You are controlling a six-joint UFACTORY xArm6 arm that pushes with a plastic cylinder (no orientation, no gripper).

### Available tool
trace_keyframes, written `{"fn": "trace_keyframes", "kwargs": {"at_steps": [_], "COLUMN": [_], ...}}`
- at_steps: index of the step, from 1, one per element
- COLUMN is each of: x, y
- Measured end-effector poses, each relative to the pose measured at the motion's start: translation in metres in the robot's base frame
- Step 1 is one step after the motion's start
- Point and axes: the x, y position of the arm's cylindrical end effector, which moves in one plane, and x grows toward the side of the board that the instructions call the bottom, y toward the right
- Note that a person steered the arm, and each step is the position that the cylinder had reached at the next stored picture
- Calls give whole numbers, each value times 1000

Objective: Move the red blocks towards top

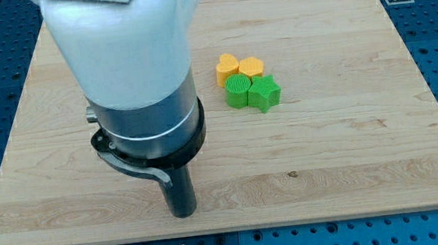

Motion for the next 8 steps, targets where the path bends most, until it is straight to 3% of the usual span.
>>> {"fn": "trace_keyframes", "kwargs": {"at_steps": [2,4,8], "x": [-3,-50,-63], "y": [-3,-1,-1]}}
